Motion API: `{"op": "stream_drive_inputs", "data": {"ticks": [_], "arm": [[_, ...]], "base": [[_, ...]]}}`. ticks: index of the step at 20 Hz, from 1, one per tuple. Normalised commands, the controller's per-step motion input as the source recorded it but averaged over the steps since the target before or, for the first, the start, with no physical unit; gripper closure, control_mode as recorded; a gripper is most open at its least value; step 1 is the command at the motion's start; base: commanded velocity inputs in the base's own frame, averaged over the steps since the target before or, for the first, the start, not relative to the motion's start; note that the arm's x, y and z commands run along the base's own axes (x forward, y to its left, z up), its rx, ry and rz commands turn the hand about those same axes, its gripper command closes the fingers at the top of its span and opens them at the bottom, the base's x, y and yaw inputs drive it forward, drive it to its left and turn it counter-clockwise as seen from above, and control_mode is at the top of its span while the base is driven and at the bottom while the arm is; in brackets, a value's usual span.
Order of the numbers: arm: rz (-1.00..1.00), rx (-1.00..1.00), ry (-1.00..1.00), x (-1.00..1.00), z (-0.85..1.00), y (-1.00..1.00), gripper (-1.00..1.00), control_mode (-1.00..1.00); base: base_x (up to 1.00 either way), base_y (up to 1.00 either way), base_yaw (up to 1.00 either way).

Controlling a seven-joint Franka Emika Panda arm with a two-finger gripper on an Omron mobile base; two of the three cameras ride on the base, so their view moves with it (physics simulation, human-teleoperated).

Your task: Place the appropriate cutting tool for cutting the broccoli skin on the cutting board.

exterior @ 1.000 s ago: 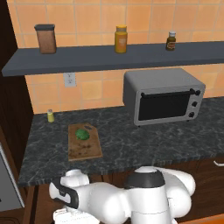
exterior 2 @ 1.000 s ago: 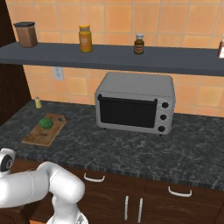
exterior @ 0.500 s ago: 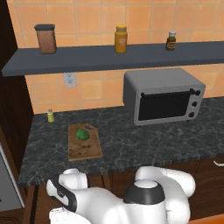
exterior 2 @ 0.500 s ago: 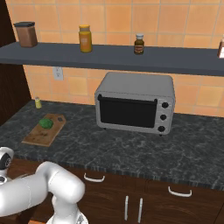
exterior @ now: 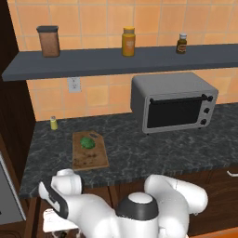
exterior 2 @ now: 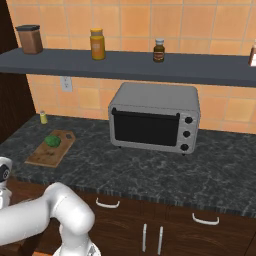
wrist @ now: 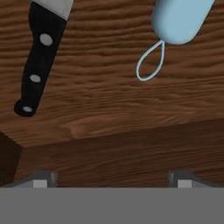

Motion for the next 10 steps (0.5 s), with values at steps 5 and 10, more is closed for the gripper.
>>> {"op": "stream_drive_inputs", "data": {"ticks": [5, 10], "arm": [[-0.20, -0.04, -0.25, 0.00, -0.15, 0.00, -1.00, -1.00], [-0.18, 0.00, -0.23, 0.00, -0.22, 0.07, -1.00, -1.00]], "base": [[0.00, 0.00, 0.00], [0.00, 0.00, 0.00]]}}
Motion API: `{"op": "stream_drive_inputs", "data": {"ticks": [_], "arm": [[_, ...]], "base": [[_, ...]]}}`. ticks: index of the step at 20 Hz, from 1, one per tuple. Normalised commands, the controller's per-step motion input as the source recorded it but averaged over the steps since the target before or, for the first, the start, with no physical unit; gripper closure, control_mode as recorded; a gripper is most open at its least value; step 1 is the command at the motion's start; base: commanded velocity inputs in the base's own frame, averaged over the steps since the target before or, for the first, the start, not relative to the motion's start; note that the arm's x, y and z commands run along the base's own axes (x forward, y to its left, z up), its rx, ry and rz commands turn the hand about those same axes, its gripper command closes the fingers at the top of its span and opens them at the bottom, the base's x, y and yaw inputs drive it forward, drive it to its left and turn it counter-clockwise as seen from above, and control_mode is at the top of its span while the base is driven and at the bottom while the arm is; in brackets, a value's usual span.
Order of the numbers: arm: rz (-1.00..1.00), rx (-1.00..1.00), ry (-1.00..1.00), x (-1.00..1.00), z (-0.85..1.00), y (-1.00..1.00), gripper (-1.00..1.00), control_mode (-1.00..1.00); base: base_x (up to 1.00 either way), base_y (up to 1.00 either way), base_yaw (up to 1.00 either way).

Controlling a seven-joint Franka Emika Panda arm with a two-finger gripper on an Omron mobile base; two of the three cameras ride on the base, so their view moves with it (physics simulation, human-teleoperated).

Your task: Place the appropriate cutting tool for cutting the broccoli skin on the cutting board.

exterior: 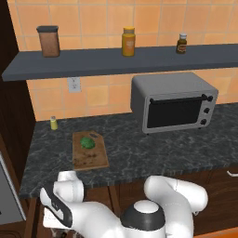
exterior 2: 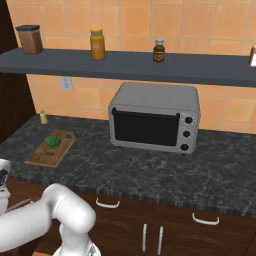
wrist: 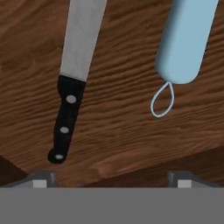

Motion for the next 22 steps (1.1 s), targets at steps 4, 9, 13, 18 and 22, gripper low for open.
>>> {"op": "stream_drive_inputs", "data": {"ticks": [4, 9, 13, 18, 22], "arm": [[-0.11, -0.11, -0.09, 0.10, -0.01, 0.12, -1.00, -1.00], [0.00, -0.23, -0.10, 0.08, -0.12, 0.22, -1.00, -1.00], [0.00, -0.13, -0.11, 0.18, 0.00, 0.15, -1.00, -1.00], [0.00, -0.02, -0.06, 0.27, 0.00, 0.00, -1.00, -1.00], [0.00, -0.01, -0.06, 0.14, -0.15, 0.00, -1.00, -1.00]], "base": [[0.00, 0.00, 0.00], [0.00, 0.00, 0.00], [0.00, 0.00, 0.00], [0.00, 0.00, 0.00], [0.00, 0.00, 0.00]]}}
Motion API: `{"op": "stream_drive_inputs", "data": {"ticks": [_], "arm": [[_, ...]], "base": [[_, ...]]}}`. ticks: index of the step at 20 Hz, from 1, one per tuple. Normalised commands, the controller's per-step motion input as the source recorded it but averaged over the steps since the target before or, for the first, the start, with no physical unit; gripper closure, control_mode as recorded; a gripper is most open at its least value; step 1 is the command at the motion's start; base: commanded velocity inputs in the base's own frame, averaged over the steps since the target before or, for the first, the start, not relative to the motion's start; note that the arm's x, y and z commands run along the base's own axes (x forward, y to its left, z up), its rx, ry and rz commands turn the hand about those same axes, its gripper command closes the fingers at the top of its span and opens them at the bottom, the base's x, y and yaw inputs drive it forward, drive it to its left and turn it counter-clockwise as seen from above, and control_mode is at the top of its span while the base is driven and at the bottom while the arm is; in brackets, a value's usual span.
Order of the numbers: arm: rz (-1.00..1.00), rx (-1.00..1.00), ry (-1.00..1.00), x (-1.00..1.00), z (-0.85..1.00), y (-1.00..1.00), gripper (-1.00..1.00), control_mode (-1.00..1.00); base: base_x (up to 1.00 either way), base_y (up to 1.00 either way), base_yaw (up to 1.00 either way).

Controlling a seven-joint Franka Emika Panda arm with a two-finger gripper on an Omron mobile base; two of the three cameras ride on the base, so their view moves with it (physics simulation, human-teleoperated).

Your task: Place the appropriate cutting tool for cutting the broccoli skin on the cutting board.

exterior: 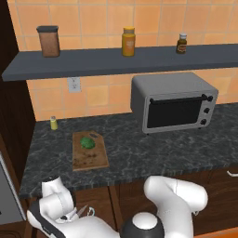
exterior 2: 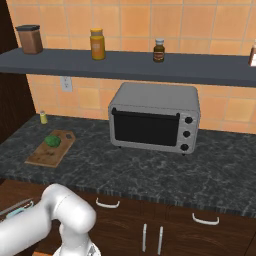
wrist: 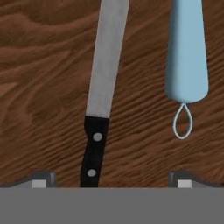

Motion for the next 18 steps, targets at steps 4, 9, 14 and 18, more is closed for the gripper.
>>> {"op": "stream_drive_inputs", "data": {"ticks": [4, 9, 14, 18], "arm": [[0.00, -0.01, -0.02, 0.02, -0.31, 0.02, -1.00, -1.00], [0.00, 0.00, -0.01, 0.02, -0.29, 0.00, -1.00, -1.00], [0.00, 0.00, 0.00, 0.14, -0.29, 0.01, -1.00, -1.00], [0.00, 0.00, 0.00, 0.32, -0.21, 0.19, -1.00, -1.00]], "base": [[0.00, 0.00, 0.00], [0.00, 0.00, 0.00], [0.00, 0.00, 0.00], [0.00, 0.00, 0.00]]}}
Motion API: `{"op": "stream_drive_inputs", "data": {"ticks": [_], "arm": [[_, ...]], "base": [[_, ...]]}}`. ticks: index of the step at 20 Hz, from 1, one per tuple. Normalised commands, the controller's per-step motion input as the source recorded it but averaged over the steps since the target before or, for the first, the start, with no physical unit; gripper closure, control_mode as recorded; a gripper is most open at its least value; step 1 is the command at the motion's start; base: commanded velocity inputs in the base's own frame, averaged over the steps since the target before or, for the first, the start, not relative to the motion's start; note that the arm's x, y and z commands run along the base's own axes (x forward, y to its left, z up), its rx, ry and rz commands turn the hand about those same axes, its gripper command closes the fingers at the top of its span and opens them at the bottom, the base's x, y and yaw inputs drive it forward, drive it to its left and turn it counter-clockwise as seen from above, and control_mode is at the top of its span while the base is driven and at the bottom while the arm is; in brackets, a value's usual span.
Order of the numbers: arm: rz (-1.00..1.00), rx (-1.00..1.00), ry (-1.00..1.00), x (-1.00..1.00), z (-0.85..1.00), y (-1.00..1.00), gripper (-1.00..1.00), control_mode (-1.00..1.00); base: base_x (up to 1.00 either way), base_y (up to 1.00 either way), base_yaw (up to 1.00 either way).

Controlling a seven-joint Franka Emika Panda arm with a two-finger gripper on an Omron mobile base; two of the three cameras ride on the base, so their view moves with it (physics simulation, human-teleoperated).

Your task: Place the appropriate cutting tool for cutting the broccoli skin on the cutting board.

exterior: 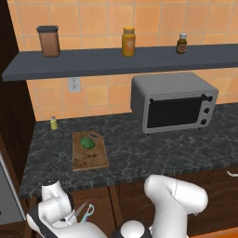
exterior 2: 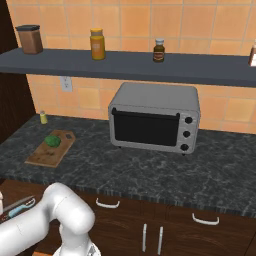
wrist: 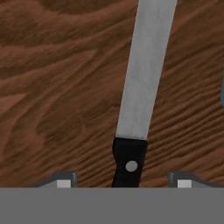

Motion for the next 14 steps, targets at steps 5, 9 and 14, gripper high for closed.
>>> {"op": "stream_drive_inputs", "data": {"ticks": [5, 9, 14], "arm": [[0.00, 0.00, -0.07, 0.06, -0.37, 0.05, -1.00, -1.00], [0.00, 0.04, -0.16, -0.03, -0.52, -0.01, -1.00, -1.00], [0.00, 0.03, -0.07, -0.04, -0.43, -0.01, 1.00, -1.00]], "base": [[0.00, 0.00, 0.00], [0.00, 0.00, 0.00], [0.00, 0.00, 0.00]]}}
